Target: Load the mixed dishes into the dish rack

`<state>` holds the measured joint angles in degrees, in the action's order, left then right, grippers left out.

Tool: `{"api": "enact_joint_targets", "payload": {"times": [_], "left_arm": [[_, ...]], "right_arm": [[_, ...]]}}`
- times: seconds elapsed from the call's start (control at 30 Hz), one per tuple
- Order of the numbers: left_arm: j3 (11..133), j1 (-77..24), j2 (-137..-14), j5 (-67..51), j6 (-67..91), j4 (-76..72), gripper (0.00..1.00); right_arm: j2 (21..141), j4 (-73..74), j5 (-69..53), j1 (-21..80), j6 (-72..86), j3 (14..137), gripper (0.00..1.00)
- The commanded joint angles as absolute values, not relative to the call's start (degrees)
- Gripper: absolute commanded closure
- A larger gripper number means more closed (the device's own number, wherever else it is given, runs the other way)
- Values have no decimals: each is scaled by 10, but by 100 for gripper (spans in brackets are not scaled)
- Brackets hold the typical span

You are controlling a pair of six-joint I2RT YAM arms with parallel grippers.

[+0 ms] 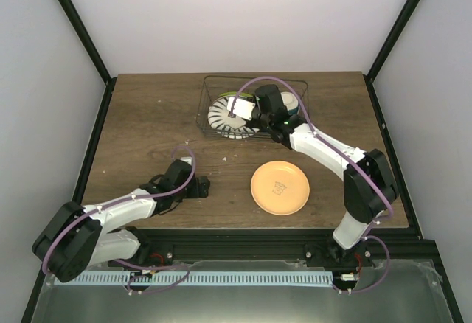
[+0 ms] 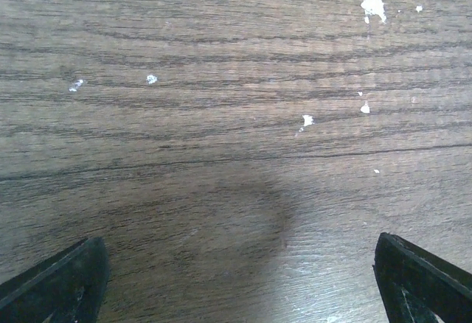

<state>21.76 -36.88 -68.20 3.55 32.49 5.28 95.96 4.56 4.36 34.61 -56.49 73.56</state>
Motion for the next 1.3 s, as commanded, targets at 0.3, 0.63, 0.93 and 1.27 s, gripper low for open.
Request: {"api": "enact_joint_targets", "payload": {"times": [0.3, 0.63, 0.93, 1.27], "left_arm": [[233, -367, -692, 20, 314, 62, 0], [244, -367, -709, 10, 306, 69, 0], [246, -367, -689, 18, 306, 86, 0], [242, -367, -686, 16, 303, 84, 0]], "right_arm": [[918, 53, 55, 344, -536, 737, 69], [846, 30, 94, 345, -483, 659, 62], [909, 73, 62, 326, -425, 733, 68], [912, 109, 61, 303, -331, 753, 68]]}}
